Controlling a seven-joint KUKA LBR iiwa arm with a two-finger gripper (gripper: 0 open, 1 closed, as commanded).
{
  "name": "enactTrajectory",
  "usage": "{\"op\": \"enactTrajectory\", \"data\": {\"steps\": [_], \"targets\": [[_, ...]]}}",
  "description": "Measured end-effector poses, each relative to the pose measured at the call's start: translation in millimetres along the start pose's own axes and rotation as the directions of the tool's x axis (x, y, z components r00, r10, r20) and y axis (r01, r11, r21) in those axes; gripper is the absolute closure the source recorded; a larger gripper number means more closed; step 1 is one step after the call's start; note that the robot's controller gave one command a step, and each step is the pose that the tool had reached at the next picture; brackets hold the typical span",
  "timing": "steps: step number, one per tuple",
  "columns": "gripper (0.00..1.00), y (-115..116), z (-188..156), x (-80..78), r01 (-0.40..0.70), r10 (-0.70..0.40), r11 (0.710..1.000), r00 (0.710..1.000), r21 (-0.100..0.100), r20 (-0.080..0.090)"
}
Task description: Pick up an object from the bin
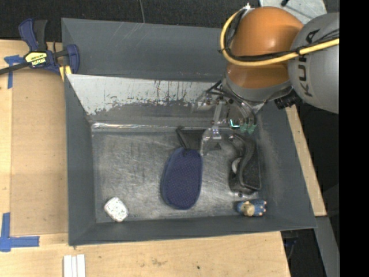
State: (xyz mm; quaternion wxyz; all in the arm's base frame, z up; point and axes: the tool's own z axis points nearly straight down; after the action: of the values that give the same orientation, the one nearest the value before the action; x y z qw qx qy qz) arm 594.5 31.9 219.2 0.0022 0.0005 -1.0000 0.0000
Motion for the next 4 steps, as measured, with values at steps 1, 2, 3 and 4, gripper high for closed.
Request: {"op": "enactTrajectory", "data": {"steps": [1,2,3,4], "targets": [[0.0,-43,133,-10.1,-0.052,0.052,0.999,0.999,-0.003,0.013],[0.0,-19,139,14.8,0.352,-0.352,0.936,0.935,0.011,0.034],[0.0,32,140,8.9,0.66,-0.661,0.751,0.751,0.02,0.015],[0.0,55,140,33.4,0.907,-0.908,0.42,0.42,0.029,0.017]]}}
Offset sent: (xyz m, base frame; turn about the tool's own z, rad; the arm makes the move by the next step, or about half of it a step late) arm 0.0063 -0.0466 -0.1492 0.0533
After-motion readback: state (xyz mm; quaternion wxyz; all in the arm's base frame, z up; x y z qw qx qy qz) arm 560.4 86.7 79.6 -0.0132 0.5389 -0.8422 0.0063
